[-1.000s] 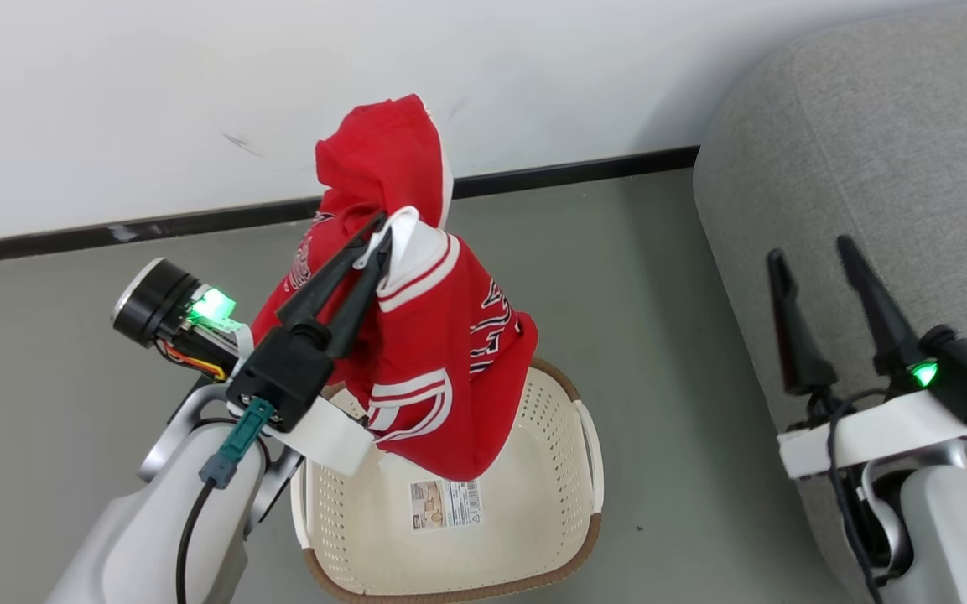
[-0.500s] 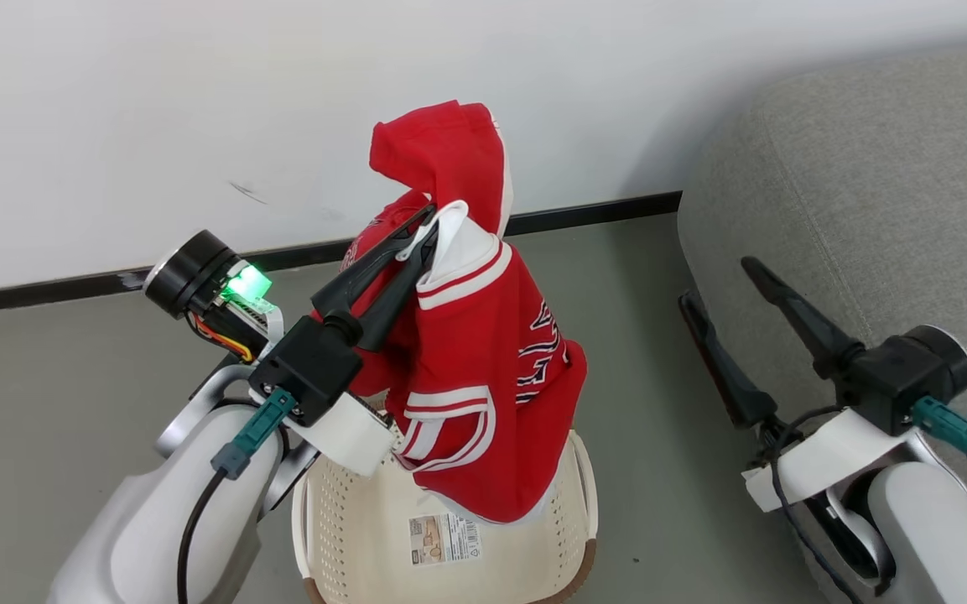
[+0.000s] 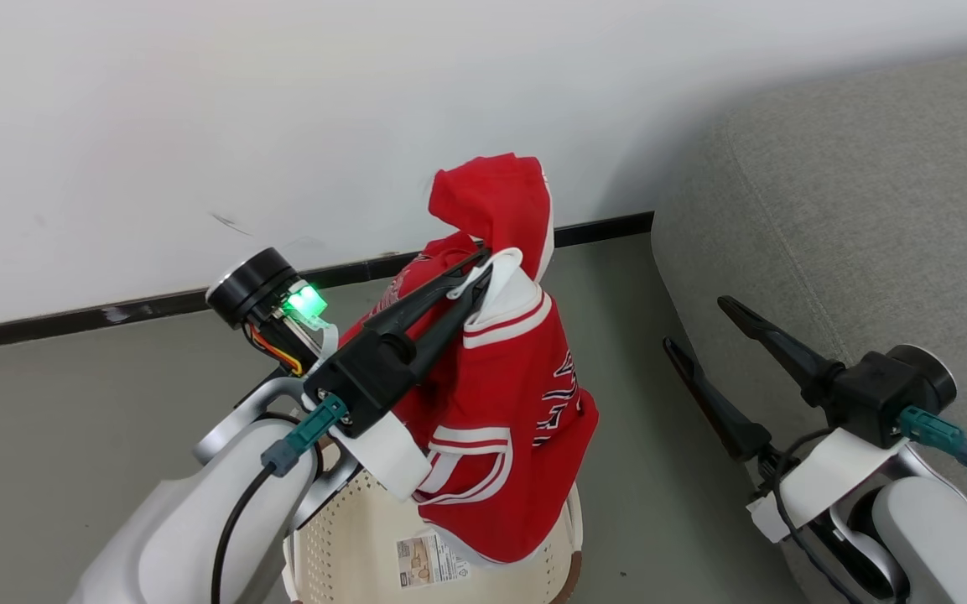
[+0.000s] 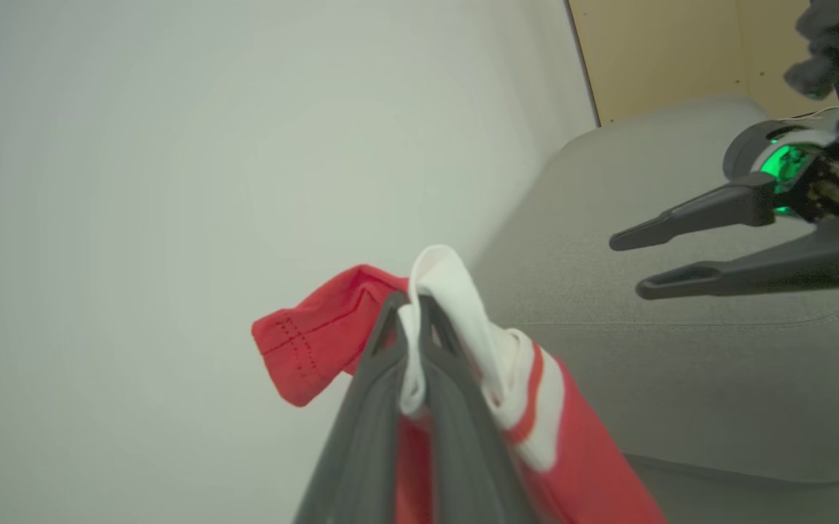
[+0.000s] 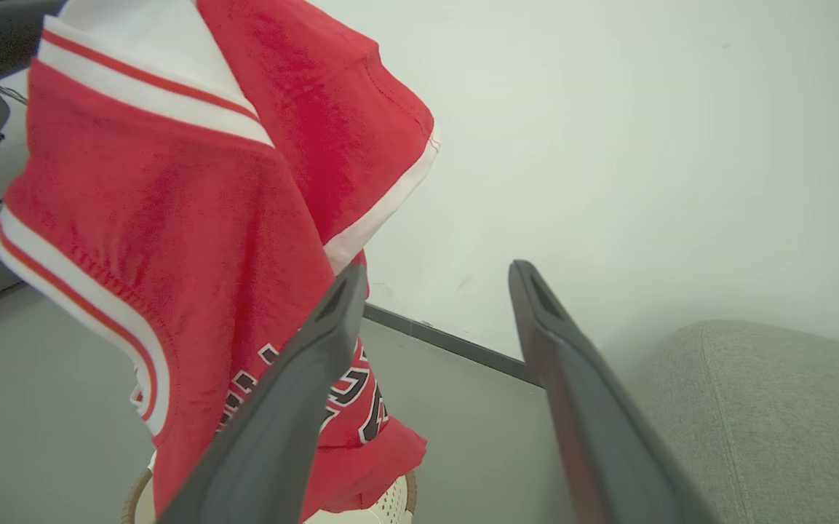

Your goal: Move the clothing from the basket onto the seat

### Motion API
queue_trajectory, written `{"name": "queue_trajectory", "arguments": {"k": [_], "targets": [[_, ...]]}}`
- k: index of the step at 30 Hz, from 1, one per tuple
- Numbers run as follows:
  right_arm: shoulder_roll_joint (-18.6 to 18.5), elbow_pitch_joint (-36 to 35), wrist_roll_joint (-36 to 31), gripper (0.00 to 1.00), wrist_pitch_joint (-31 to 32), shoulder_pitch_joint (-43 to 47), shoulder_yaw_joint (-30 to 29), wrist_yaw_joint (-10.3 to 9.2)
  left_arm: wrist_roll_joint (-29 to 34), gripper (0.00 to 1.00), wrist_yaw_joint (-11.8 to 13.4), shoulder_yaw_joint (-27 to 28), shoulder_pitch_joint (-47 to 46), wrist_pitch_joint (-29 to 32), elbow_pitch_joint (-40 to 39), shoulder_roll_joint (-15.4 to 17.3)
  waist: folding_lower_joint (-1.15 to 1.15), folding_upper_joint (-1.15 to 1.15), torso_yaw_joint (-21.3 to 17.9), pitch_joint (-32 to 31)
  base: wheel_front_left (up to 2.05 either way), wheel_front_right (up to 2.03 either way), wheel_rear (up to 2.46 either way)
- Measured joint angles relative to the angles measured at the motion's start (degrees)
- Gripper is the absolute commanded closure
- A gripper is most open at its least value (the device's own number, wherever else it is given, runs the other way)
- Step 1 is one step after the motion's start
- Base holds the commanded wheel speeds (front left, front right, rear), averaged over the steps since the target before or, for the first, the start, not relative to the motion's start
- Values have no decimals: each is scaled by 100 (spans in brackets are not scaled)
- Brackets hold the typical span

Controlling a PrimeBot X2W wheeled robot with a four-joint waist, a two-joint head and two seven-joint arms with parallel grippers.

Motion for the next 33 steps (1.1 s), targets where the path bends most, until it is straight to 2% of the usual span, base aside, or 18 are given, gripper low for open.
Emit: {"name": "queue_trajectory", "arguments": {"k": [9,19,33], "targets": [[-533,10,564,0,129,-261,444,0,-189,100,-15,-534,-220,86,-161,1,0,0,-165,-93,0,0,0],[-1214,-257,1384,0,303,-839,1811,0,-463,100,-15,-1091,-455,109,-382,3,0,0,-301,-200,0,0,0],[-1737,-573,1569,0,325,-1938,3123,1,-724,100,-16,-1441,-688,154,-593,33,0,0,-237,-270,0,0,0]]}}
